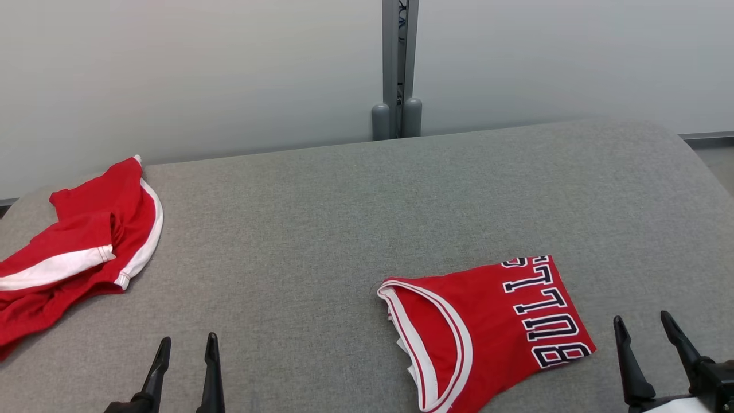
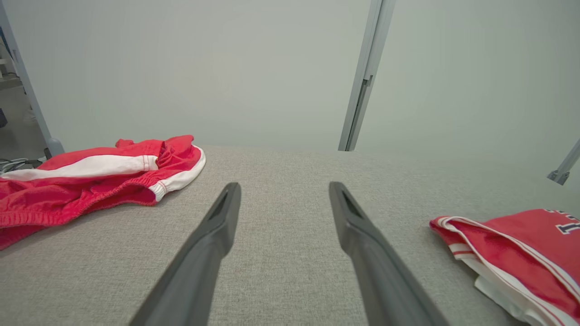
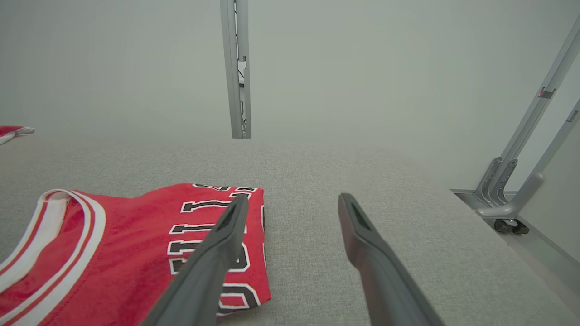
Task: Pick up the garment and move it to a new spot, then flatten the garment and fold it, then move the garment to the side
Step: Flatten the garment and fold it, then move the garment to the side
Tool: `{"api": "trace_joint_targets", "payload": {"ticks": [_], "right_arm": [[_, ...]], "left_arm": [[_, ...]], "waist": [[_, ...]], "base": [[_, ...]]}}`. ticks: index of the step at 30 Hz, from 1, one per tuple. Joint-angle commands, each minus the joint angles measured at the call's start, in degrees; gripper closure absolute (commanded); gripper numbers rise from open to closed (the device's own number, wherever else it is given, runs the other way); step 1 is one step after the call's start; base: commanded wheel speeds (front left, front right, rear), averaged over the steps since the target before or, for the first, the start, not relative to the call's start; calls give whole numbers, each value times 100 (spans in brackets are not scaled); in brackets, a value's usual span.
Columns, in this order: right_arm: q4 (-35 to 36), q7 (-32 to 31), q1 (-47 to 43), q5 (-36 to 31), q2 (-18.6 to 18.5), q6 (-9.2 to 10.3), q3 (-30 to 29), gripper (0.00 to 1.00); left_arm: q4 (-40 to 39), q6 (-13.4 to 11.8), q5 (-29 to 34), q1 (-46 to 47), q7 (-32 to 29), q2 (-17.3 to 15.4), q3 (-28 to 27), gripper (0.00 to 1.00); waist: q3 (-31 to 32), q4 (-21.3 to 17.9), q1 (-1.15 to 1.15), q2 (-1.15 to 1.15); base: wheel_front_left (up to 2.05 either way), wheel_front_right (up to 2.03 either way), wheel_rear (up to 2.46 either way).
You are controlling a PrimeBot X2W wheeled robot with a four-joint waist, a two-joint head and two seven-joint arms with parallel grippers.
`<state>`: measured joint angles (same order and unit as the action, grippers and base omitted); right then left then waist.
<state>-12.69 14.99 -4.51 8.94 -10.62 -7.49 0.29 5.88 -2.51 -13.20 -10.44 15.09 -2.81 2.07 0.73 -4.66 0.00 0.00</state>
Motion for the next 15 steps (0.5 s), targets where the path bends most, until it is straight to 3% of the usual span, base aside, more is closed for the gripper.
{"api": "trace_joint_targets", "payload": {"ticks": [1,7,10,12,15], "right_arm": [[-20,26,-8,-38,-2,-1,-3,0],[-76,27,122,-54,105,-1,55,0],[-184,28,227,259,144,-1,120,0],[-328,-29,401,618,32,-1,265,0],[-436,-723,764,1204,-349,-1,531,0]], "left_arm": [[4,26,4,-71,9,-20,-3,0],[-24,-37,-25,-76,9,-21,31,0],[-57,-59,-51,-70,9,-22,44,0],[-98,-82,-73,-48,9,-19,68,0],[-150,-93,-91,54,9,-21,130,0]], "waist": [[-14,33,0,0],[-39,125,0,0],[-56,180,0,0],[-102,214,0,0],[-238,284,0,0]], "base": [[0,0,0],[0,0,0],[0,0,0],[0,0,0],[0,0,0]]}}
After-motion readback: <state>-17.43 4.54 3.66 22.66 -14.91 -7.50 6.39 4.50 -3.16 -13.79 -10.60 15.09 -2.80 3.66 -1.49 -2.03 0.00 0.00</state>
